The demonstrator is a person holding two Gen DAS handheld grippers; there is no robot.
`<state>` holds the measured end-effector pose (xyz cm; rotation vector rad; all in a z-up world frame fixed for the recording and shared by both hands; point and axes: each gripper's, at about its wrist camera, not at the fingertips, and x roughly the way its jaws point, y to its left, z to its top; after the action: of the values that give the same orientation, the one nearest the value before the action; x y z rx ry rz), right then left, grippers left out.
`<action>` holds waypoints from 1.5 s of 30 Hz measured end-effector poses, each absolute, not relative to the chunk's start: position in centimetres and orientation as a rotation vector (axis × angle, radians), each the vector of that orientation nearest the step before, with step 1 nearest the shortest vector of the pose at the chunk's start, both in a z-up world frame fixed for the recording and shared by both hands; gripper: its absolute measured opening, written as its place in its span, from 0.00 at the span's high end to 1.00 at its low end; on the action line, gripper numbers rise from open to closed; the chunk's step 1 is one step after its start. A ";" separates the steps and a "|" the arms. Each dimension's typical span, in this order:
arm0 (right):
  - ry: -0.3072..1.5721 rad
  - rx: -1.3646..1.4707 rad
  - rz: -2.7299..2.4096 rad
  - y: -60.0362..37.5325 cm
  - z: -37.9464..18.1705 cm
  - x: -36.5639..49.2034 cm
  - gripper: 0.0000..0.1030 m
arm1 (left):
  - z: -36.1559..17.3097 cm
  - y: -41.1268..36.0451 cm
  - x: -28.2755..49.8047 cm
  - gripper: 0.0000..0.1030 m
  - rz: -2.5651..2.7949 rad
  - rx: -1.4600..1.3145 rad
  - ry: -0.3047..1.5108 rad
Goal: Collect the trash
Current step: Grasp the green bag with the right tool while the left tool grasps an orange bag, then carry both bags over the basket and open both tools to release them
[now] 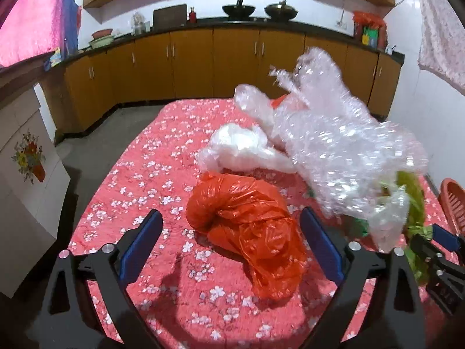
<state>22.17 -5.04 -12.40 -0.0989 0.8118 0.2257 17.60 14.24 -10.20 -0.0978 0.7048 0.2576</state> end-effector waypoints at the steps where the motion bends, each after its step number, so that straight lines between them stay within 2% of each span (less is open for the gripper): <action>1: 0.818 -0.095 0.218 -5.3 -12.5 22.3 0.63 | -10.3 14.4 17.8 0.12 0.260 -0.104 0.713; 2: 0.819 -0.091 0.206 -5.6 -12.5 22.4 0.67 | -10.5 14.7 18.1 0.12 0.262 -0.111 0.719; 7: 0.828 -0.076 0.177 -6.6 -12.7 22.8 0.67 | -10.8 16.1 19.1 0.14 0.279 -0.157 0.744; 10: 0.830 -0.081 0.176 -6.8 -12.8 22.9 0.69 | -11.1 16.5 19.6 0.25 0.272 -0.167 0.764; 16: 0.829 -0.069 0.170 -7.5 -12.8 22.8 0.72 | -11.0 17.0 19.2 0.32 0.262 -0.172 0.753; 29: 0.772 -0.007 0.141 -10.4 -9.6 21.3 0.72 | -7.0 15.7 14.5 0.33 0.209 -0.159 0.656; 45: 0.670 0.076 0.082 -18.0 -4.2 16.5 0.72 | -0.3 5.8 10.7 0.33 -0.036 -0.083 0.526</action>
<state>16.54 -18.04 -4.19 0.0760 0.6701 0.0819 10.66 5.79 -0.26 -0.0827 0.5260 -0.0359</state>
